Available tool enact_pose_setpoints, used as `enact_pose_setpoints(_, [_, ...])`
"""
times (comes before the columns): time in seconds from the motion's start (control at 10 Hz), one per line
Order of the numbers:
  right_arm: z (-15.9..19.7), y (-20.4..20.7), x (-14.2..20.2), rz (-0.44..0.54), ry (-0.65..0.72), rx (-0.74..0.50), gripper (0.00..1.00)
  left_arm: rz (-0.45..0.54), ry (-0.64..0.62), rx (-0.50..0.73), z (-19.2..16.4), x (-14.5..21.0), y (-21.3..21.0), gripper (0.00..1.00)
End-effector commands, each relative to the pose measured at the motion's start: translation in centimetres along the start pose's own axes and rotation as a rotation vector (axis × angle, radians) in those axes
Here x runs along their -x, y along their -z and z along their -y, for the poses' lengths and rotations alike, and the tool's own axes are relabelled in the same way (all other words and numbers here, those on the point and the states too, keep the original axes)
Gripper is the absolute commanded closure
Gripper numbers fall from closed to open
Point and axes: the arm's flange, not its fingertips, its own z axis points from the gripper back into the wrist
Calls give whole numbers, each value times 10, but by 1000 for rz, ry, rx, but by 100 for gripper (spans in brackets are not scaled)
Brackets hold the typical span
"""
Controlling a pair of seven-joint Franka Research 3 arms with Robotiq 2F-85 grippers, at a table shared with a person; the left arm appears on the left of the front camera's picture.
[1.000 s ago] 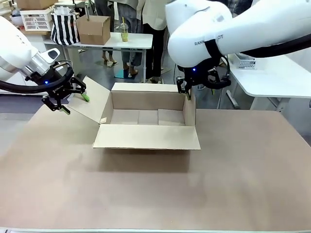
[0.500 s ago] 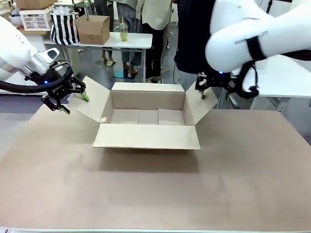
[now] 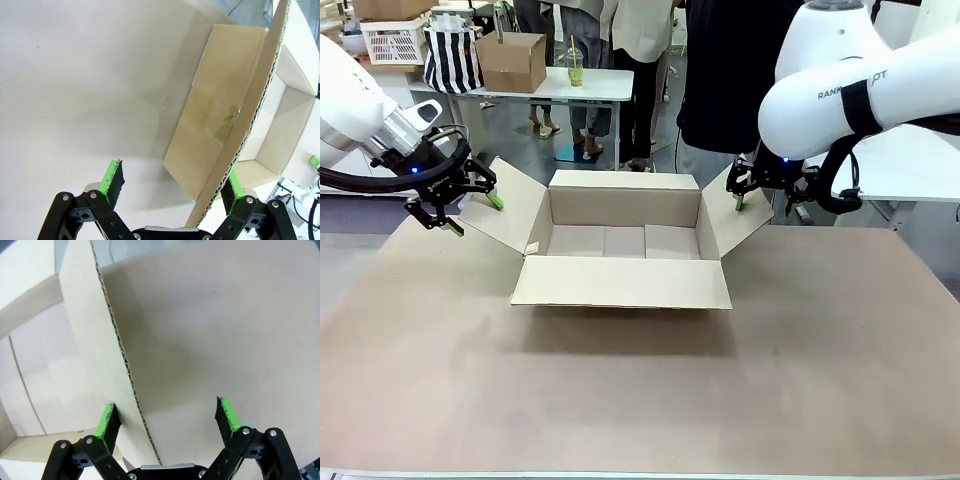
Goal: Pack the gift set into the box.
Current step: Place both hands on the side flaps of the Package Box and spread them outward, then lift both hands away from the flaps of the Package Box.
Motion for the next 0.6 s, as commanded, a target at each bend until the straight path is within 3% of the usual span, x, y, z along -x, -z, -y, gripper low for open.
enact_pose_setpoints(0.0, [-4,-2,-4,12,22,36,0,6,-9,-15,0,2,-2,0])
enact_pose_setpoints(0.5, [-4,-2,-4,12,22,36,0,6,-9,-15,0,2,-2,0])
